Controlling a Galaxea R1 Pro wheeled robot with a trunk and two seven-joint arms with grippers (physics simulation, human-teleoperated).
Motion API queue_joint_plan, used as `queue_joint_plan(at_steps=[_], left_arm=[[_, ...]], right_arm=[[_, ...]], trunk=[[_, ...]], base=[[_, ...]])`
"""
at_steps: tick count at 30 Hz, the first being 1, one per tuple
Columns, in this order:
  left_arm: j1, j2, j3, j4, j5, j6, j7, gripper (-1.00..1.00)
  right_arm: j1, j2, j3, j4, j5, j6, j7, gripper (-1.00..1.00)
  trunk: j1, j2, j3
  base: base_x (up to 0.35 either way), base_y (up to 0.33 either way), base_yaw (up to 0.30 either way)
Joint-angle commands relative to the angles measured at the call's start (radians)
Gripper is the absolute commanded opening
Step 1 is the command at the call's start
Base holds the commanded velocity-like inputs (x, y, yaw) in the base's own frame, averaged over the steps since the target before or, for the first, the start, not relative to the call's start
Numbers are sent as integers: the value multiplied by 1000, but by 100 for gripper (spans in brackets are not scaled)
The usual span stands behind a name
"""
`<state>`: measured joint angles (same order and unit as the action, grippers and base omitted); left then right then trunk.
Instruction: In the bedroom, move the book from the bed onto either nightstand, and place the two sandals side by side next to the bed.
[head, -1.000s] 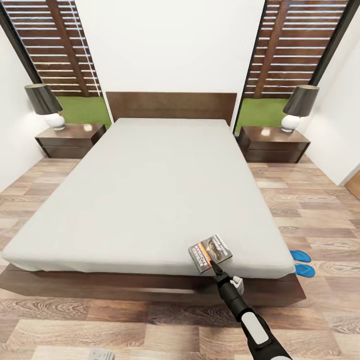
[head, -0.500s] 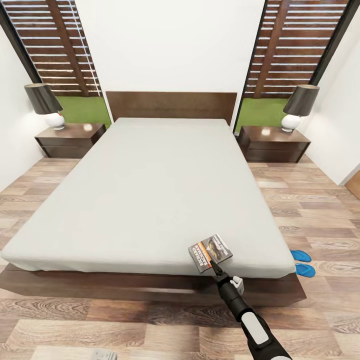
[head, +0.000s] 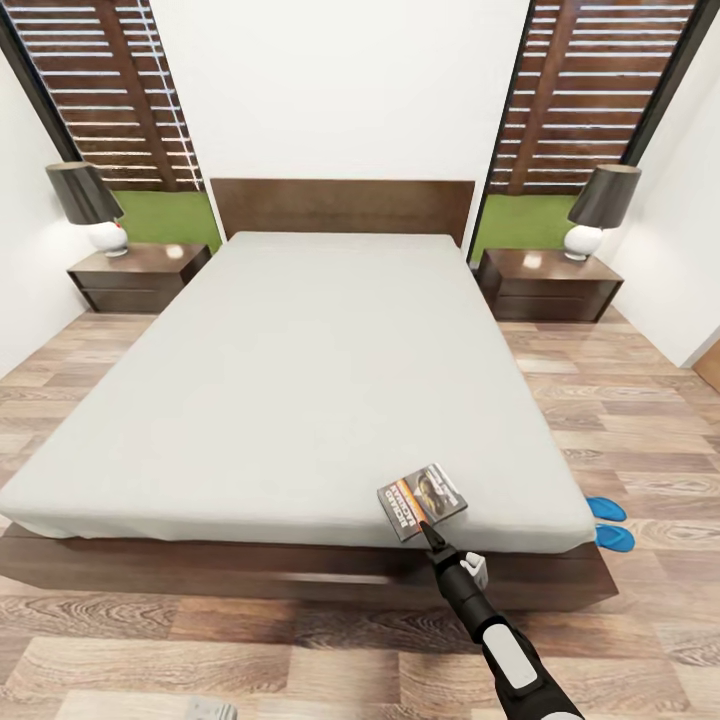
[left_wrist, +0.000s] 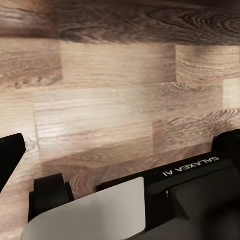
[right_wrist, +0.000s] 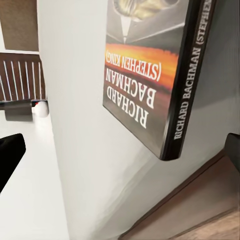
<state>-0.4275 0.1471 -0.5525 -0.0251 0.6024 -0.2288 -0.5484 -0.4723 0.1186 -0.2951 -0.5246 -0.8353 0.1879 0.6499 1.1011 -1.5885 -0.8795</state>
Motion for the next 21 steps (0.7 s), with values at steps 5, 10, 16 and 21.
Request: queue_joint_plan(at_steps=[5,10,16,21], left_arm=[[0,0,-9,1,7,-4,-2,100],[0,0,-9,1,7,-4,-3,100],[0,0,-9,1,7,-4,-4,100],[0,0,-9,1,7,-5,-4,100]], right_arm=[[0,1,-6,0,-7,10,4,100],[0,1,-6,1,-7,10,4,100],[-1,1,-6,0,-7,10,4,100],[-1,1,-6,1,-7,10,4,100]], trunk=[[19,-36,-16],[35,-64,-29],[35,-64,-29],[35,-64,-29]], base=[[0,0,0],[0,0,0],[0,0,0],[50,0,0]])
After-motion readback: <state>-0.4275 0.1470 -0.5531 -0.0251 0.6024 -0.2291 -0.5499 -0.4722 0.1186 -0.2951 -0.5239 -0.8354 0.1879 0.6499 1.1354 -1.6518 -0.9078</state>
